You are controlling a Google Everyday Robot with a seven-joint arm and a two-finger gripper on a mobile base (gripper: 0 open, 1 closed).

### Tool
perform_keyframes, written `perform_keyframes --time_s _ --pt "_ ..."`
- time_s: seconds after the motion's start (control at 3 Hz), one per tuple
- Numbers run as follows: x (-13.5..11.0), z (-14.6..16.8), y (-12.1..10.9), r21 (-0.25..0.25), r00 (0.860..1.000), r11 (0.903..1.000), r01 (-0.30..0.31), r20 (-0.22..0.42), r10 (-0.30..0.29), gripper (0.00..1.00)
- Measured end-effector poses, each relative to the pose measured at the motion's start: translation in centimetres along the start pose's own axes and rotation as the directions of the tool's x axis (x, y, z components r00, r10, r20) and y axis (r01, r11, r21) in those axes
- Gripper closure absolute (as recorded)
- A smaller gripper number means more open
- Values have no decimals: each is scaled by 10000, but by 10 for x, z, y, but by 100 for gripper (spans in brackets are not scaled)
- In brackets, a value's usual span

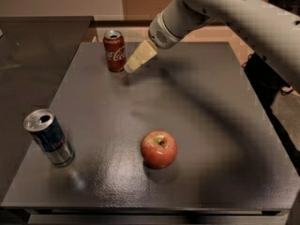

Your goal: Knock coke can over

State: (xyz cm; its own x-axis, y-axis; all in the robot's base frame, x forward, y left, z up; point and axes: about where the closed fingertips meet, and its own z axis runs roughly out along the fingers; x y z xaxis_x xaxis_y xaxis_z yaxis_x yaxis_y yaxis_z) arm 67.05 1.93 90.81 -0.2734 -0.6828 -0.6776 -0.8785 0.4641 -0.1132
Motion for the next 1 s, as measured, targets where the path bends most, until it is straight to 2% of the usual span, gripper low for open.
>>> perform_keyframes --time_s 0.33,1.0 --pt "-9 15 -2 159 9989 9999 -58 473 50 0" --pt "-29 44 -6 98 9944 9999 120 1044 -129 0"
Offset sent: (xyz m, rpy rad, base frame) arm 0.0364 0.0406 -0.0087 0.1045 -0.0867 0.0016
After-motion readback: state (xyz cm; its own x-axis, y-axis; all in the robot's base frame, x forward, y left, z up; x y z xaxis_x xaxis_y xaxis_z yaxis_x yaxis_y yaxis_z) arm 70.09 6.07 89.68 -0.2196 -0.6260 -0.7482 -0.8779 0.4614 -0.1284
